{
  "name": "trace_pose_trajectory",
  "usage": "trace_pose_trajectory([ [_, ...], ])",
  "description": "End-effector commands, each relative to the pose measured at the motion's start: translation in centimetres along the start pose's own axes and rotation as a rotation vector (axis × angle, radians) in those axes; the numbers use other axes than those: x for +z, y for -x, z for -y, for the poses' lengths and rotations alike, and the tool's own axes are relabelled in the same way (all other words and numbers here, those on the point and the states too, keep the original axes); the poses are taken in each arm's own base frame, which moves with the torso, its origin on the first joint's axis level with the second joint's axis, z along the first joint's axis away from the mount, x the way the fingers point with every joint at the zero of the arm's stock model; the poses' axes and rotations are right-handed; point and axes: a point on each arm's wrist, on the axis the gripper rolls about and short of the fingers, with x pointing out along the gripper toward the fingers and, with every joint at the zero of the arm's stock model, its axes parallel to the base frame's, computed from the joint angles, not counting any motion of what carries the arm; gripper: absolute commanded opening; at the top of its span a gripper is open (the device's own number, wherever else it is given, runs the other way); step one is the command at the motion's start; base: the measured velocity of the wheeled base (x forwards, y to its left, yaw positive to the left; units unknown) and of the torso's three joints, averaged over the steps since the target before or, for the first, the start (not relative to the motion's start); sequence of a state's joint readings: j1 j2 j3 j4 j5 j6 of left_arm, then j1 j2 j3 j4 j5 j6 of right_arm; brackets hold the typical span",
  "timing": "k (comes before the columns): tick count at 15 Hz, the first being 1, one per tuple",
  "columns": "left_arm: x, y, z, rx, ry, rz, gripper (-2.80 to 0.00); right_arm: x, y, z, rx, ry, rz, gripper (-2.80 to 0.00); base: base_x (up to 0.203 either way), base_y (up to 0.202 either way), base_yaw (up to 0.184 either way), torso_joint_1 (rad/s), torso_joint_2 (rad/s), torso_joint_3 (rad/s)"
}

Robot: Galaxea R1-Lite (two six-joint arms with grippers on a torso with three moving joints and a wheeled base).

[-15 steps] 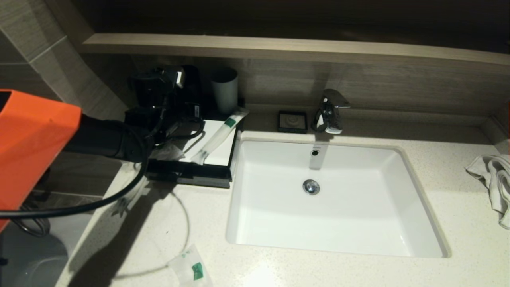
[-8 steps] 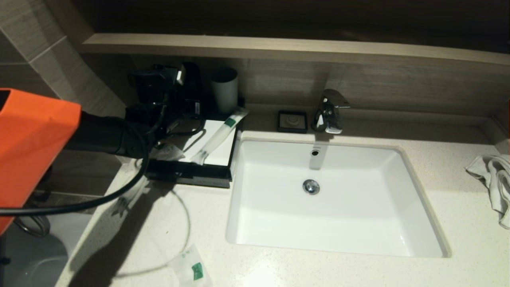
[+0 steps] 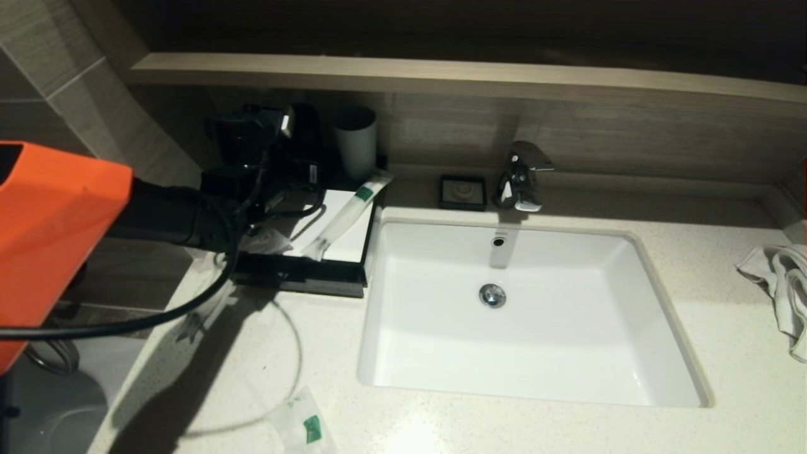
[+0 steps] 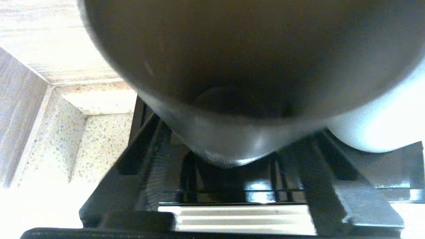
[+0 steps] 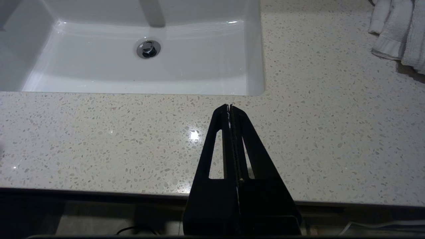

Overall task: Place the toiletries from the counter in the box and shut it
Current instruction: Place the cup on the storage box

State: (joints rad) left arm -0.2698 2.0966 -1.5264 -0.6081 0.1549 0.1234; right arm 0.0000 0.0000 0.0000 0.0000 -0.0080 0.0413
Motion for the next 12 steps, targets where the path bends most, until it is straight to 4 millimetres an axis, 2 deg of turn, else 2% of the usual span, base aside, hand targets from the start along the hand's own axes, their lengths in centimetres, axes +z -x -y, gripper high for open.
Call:
trace_pose_trajectory([
  [1,0.2,0.1,0.0,0.002,0.0,0.006,0.0,0.0,0.0,0.0,0.0,0.0,-0.002,-2.8,0.0,0.0,0.0,0.0,0.0,0.0],
  [8,0.8,0.6,-0.2,0.005,0.005,0.018,0.0,0.0,0.0,0.0,0.0,0.0,0.0,-2.8,0.0,0.0,0.0,0.0,0.0,0.0],
  [12,1.0,2.8,-0.6,0.0,0.002,-0.01,0.0,0.0,0.0,0.0,0.0,0.0,0.0,-2.8,0.0,0.0,0.0,0.0,0.0,0.0],
])
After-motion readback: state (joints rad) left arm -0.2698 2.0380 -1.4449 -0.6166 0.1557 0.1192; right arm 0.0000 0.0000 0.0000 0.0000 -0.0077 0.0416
